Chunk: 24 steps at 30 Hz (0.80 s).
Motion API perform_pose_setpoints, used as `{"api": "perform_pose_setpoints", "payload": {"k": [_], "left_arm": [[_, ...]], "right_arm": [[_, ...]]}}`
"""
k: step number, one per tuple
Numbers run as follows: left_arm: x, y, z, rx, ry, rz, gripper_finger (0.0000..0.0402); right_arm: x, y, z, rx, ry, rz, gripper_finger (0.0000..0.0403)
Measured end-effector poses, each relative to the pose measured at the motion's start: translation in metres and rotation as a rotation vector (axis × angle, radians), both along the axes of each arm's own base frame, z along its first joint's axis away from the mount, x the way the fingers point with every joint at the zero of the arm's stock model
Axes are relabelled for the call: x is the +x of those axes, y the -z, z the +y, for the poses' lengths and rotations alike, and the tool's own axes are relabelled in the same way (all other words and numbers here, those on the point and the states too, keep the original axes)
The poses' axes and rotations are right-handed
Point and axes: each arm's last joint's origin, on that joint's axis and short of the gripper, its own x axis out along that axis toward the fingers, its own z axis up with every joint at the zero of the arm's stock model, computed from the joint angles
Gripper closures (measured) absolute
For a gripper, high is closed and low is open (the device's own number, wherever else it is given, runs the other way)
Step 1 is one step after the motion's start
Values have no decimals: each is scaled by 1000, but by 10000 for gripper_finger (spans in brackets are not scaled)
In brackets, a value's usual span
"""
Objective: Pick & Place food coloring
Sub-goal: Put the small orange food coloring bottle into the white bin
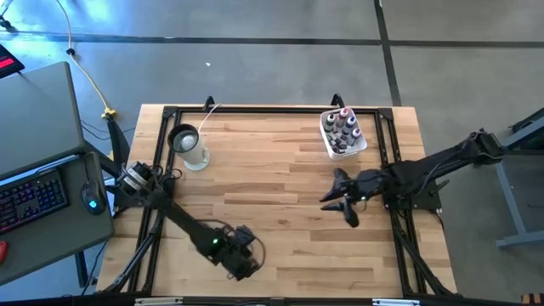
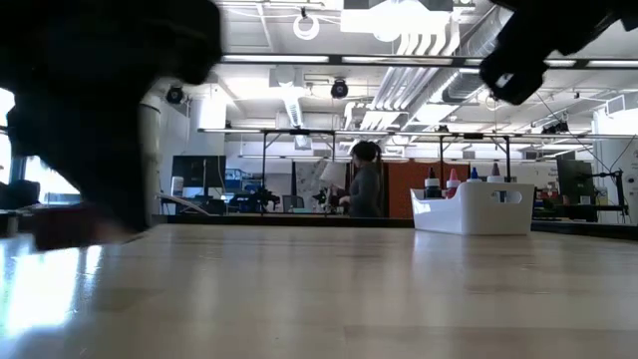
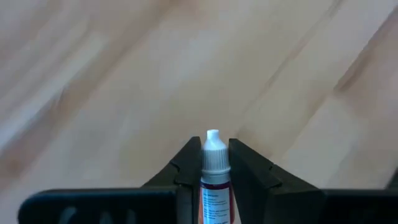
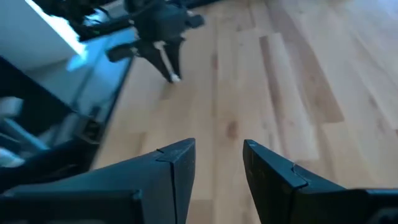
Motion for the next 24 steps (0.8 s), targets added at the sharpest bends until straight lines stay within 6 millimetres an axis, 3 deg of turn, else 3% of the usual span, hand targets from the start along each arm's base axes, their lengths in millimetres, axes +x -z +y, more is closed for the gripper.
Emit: {"api": "perform_pose_setpoints", "payload": {"k": [7, 11, 16, 20, 24], "left_arm": [[54, -30, 54, 135, 10, -137, 343], [94, -55, 106, 243, 23, -313, 343], [135, -88, 179, 397, 95, -603, 343], [154, -92, 235, 501, 70, -735, 344], [168, -86, 286, 500, 28, -786, 344]], "right_arm": [[-60, -25, -16, 71, 11, -23, 275], [-86, -36, -27, 42, 115, -128, 275], [-111, -42, -35, -20, 117, -229, 275], [-120, -42, -41, -111, 205, -267, 275], [-123, -44, -45, -209, 301, -294, 275]]}}
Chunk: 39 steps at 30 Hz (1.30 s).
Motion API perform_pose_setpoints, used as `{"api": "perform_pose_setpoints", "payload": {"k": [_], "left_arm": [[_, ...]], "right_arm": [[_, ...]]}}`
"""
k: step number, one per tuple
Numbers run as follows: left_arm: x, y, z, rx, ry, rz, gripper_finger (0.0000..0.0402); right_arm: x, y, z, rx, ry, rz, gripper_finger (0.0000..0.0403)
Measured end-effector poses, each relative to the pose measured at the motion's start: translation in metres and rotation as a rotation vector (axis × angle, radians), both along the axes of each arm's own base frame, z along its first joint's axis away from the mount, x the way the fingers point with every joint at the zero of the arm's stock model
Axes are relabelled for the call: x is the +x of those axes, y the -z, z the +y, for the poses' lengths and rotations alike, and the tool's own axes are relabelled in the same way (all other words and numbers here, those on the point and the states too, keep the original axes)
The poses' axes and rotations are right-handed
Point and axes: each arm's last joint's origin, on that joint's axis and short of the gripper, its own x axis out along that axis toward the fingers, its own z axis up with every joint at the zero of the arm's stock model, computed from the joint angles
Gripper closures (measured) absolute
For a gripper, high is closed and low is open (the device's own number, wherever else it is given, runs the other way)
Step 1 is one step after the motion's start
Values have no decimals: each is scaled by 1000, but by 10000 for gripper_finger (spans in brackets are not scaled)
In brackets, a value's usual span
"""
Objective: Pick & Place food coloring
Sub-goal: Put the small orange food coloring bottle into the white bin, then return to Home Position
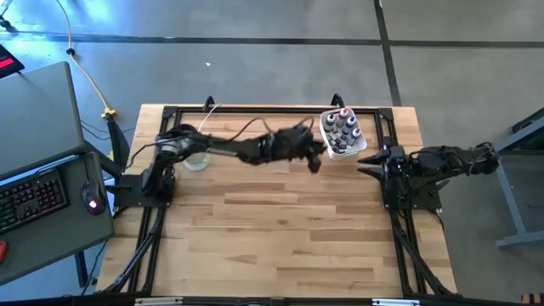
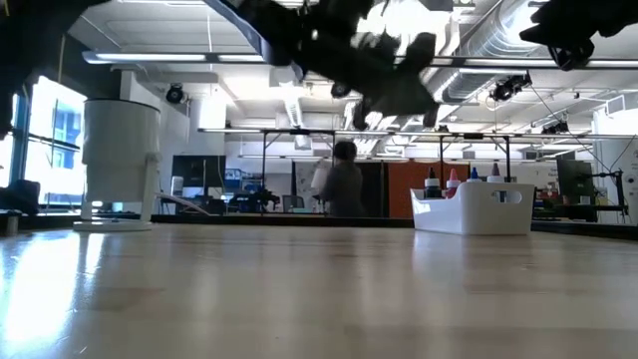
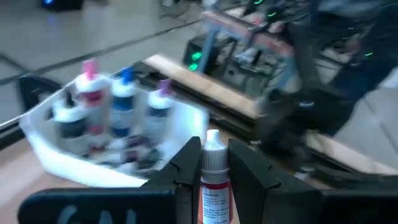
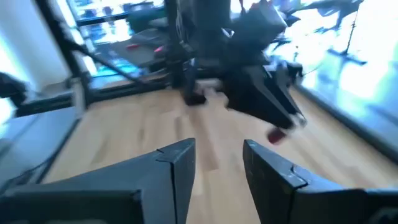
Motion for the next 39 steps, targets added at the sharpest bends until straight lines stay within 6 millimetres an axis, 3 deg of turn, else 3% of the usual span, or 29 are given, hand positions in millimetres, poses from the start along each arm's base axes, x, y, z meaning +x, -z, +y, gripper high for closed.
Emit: {"api": "perform_pose_setpoints", "payload": {"k": [5, 11, 18, 25, 32, 39], "left_arm": [[20, 22, 47, -2, -76, 11, 345], [47, 37, 75, 7, -112, -43, 345], [77, 60, 81, 3, -110, -69, 345], [82, 84, 88, 5, -126, -31, 335], [82, 94, 91, -11, -79, 5, 294], [84, 90, 87, 5, 5, -15, 229]], "right_arm": [[0, -1, -1, -45, 30, -11, 275], [0, -3, -1, -41, 29, -24, 275], [1, -8, -1, -86, 25, -73, 275], [1, -10, -1, -99, 35, -87, 275], [1, -10, -2, -97, 67, -86, 275], [1, -9, -2, -96, 64, -79, 275]]}}
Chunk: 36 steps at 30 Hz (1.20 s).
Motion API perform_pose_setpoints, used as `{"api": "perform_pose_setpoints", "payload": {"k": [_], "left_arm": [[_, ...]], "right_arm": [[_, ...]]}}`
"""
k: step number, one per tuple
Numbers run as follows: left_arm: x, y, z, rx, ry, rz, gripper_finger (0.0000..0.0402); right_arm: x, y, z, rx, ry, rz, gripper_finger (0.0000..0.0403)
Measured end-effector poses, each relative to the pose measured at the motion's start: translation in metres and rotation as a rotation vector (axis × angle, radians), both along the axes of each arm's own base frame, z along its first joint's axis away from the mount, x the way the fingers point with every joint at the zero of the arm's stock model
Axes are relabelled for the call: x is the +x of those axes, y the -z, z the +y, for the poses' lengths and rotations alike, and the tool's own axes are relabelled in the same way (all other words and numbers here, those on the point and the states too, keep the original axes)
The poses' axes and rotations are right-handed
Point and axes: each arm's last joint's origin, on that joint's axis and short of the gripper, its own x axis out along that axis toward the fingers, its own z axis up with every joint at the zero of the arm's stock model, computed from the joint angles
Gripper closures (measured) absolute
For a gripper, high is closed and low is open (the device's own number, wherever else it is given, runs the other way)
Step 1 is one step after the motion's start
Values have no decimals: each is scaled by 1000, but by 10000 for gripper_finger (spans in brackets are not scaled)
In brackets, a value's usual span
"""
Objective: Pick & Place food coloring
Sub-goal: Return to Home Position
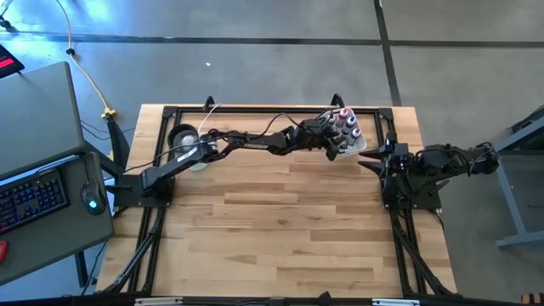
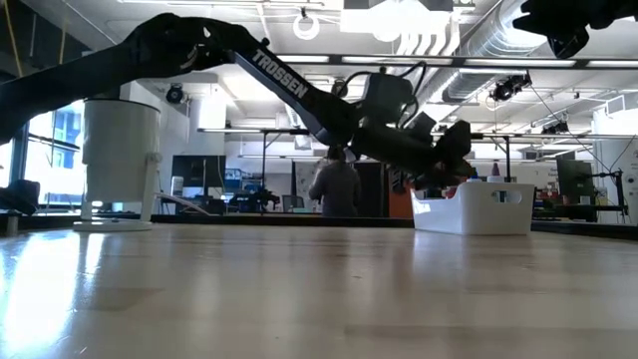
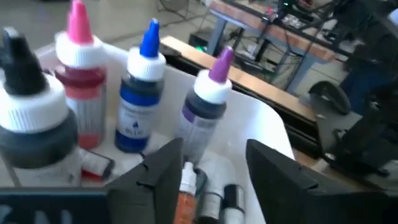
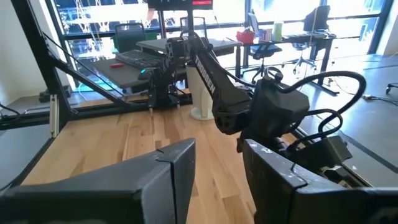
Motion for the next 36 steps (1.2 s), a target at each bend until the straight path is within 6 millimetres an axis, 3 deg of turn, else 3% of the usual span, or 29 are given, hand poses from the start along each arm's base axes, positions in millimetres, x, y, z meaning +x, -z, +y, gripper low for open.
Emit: {"api": "perform_pose_setpoints", "payload": {"k": [3, 5, 10, 15, 20, 24, 30, 36], "left_arm": [[-2, -10, -2, -68, 102, 7, 214], [-9, -30, -4, -98, 157, 47, 213], [-56, -123, -17, -106, 251, 242, 225], [-112, -181, -56, -15, 189, 498, 229], [-174, -244, -111, 120, 178, 587, 230], [-216, -260, -147, 158, 142, 724, 230], [-286, -286, -192, 244, -52, 803, 230], [-341, -299, -231, 355, 42, 750, 230]], "right_arm": [[0, 1, 0, -1, -4, 9, 275], [0, 2, 0, -3, -4, 18, 275], [-1, 7, 0, -17, -4, 75, 275], [-2, 8, 0, -14, -12, 82, 275], [-3, 8, 0, -17, -27, 80, 275], [1, 12, 2, -19, -54, 45, 275], [12, 28, 5, -11, -64, -31, 275], [16, 36, 7, 10, -112, -68, 275]]}}
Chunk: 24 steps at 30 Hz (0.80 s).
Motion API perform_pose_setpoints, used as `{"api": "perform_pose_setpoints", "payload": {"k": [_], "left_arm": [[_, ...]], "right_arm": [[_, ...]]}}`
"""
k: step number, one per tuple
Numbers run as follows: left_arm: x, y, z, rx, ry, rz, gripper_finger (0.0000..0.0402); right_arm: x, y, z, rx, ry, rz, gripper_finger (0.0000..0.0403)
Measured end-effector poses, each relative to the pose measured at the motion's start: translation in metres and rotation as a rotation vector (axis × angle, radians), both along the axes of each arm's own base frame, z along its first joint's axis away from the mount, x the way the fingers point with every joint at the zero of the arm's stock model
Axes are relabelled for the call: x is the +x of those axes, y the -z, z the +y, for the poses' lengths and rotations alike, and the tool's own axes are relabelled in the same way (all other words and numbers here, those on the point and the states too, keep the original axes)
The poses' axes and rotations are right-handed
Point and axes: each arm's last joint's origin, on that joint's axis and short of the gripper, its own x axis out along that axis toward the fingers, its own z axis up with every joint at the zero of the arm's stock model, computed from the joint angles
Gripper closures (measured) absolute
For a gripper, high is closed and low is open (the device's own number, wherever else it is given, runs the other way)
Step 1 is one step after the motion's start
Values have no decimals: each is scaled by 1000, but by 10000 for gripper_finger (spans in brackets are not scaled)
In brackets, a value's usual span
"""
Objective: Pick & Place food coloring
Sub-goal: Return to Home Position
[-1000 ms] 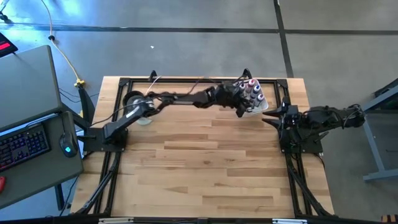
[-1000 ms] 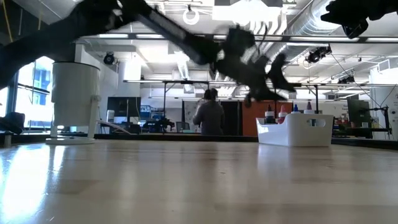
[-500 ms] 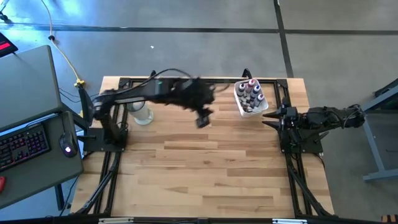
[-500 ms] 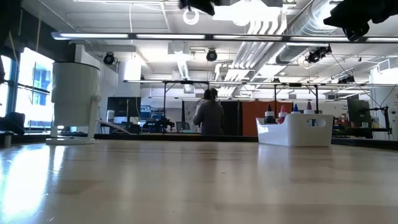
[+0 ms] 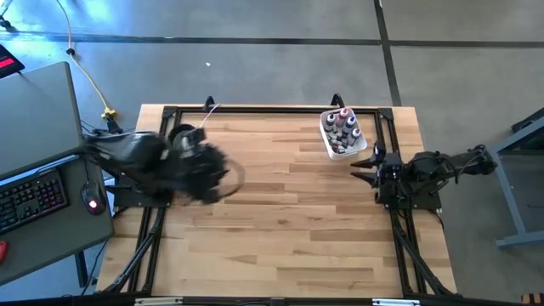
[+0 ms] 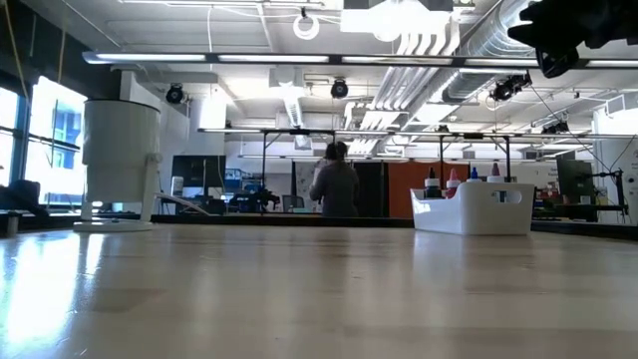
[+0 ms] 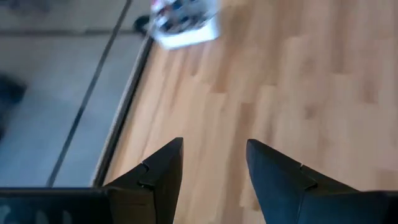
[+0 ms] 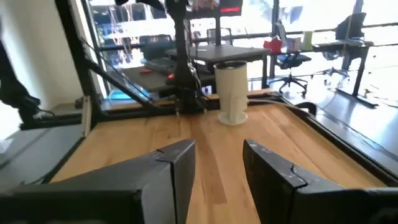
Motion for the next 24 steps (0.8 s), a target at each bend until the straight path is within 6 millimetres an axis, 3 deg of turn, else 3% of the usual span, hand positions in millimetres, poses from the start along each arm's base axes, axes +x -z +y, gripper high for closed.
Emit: {"api": "perform_pose_setpoints", "payload": {"k": [5, 11, 14, 19, 24], "left_arm": [[-49, 15, -8, -28, 62, -85, 230], [-96, 81, 8, -153, 18, -286, 230], [-105, 125, 12, -238, 96, -372, 230], [-107, 192, 12, -182, 358, -575, 230], [-117, 239, 19, -113, 443, -749, 230]], "right_arm": [[8, 15, 4, -45, -54, -63, 275], [17, 49, 9, -72, -147, -177, 275], [18, 65, 11, -74, -198, -193, 275], [18, 67, 10, -133, -167, -174, 275], [18, 66, 7, -163, -49, -169, 275]]}}
